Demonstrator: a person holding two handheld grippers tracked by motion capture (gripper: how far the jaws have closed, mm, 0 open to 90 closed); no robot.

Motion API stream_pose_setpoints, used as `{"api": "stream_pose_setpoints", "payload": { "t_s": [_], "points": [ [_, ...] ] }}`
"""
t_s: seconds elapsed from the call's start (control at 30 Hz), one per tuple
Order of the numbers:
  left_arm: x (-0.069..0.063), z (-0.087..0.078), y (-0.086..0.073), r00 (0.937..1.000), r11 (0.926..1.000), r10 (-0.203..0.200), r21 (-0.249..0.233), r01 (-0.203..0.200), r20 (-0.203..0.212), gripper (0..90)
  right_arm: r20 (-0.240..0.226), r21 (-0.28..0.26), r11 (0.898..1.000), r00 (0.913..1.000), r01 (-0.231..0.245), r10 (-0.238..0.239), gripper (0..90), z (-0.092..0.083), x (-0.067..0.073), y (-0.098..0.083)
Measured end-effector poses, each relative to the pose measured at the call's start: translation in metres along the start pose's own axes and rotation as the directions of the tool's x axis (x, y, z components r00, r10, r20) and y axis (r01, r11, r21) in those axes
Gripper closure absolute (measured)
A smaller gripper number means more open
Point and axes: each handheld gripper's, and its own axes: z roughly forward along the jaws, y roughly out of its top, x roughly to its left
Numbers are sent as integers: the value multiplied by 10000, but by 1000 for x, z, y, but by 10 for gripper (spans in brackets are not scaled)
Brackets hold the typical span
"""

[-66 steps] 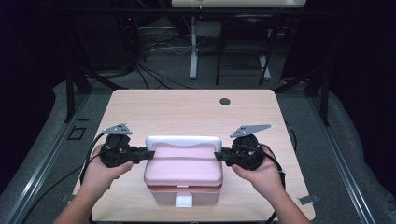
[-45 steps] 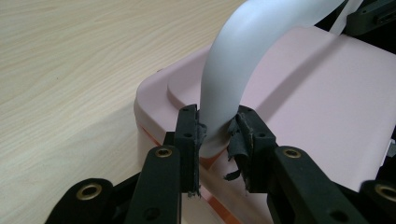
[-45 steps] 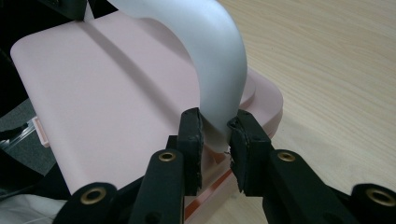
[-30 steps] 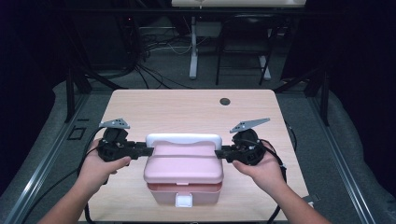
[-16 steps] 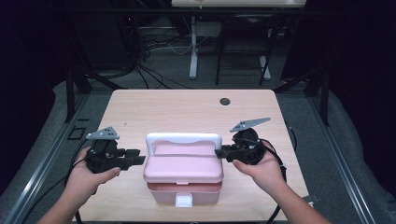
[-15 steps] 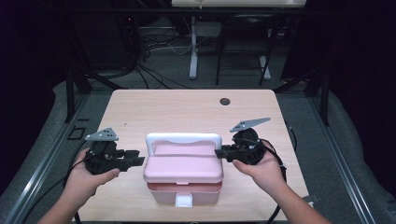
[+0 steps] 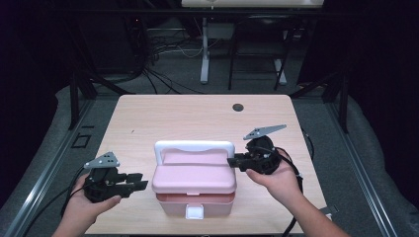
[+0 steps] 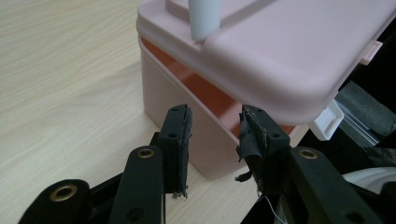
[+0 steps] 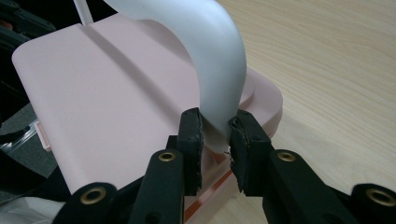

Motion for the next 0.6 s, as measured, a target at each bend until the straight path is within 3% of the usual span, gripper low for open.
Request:
{"api": "stream_pose_setpoints", "payload": {
  "t_s": [0.2,0.6],
  "points": [
    [-2,9,-12,9997,9999,-119,82,117,233,633,2,3,10000,10000,35,-35,746,0,0,0],
    [-11,13,-9,9993,9999,151,74,-153,332,633,-7,7,10000,10000,-7,7,745,1,-1,0]
  ]
}}
